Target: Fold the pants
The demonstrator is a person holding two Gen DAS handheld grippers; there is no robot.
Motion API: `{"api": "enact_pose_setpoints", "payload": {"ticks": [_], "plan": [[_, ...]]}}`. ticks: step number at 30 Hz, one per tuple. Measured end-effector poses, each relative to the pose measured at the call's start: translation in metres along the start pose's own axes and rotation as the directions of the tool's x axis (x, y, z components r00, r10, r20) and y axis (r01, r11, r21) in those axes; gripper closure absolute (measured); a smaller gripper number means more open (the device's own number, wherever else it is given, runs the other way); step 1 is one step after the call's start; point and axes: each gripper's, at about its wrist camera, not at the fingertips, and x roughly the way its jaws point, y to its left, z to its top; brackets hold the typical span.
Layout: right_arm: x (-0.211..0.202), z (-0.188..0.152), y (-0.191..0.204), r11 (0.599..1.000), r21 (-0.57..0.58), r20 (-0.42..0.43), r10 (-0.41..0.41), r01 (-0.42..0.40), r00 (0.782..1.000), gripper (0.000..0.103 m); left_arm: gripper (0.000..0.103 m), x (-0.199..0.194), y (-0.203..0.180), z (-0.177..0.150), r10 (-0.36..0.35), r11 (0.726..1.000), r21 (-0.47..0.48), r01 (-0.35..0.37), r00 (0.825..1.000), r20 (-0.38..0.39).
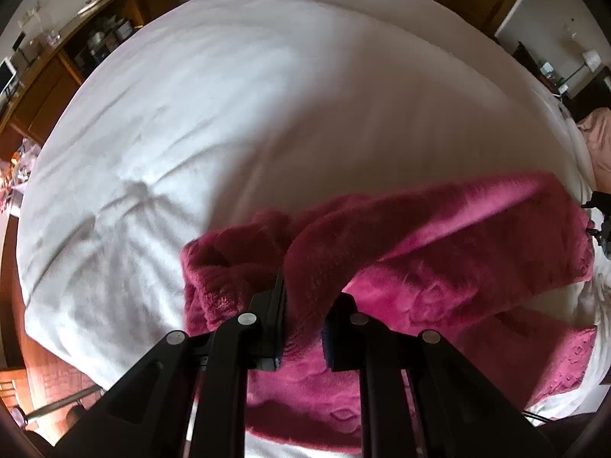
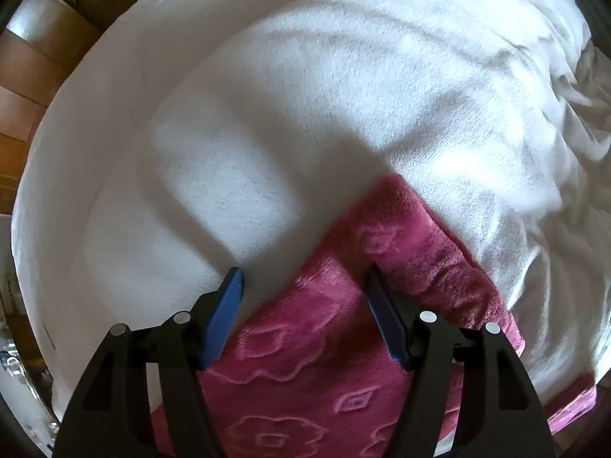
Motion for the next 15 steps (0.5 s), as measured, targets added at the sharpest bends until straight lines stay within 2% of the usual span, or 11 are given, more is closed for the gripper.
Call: {"api": "enact_pose_setpoints", "payload": {"ticks": [4,6,8,10,15], "plan": [[-0.001,-0.012,0.018,0.999,-0.013,0.016,-0.042,0.042,0.999,0.057,0.089,-0.003,0.010,-0.012,0.011,1.000,-0.012,-0.011,1.000,-0.004],[-0.005,-0.011,0.015,0.999,-0.004,0.017,-0.047,0.047,0.999,0.071,0.089,-0.003,0.016,-0.013,0.013,1.000,-0.020,-0.013,1.000,0.002],[-0.010,-0.014,0.005,0.999,0.008,0.015,-0.045,0.045,0.999,0.089,0.089,-0.006,0.017,-0.012,0.012,1.000,-0.022,-0.011,1.000,0.012],[-0.018,-0.014,-0.003,0.999,0.027,0.023,-0.023,0.022,0.999,0.094,0.089,-0.009,0.017,-0.009,0.010,1.000,-0.017,-0.009,1.000,0.028],[-0.050,-0.016,-0.025,0.998,0.045,0.068,0.031,-0.034,0.997,0.096,0.089,-0.021,0.017,0.002,0.000,1.000,0.008,0.000,0.998,0.067]]}}
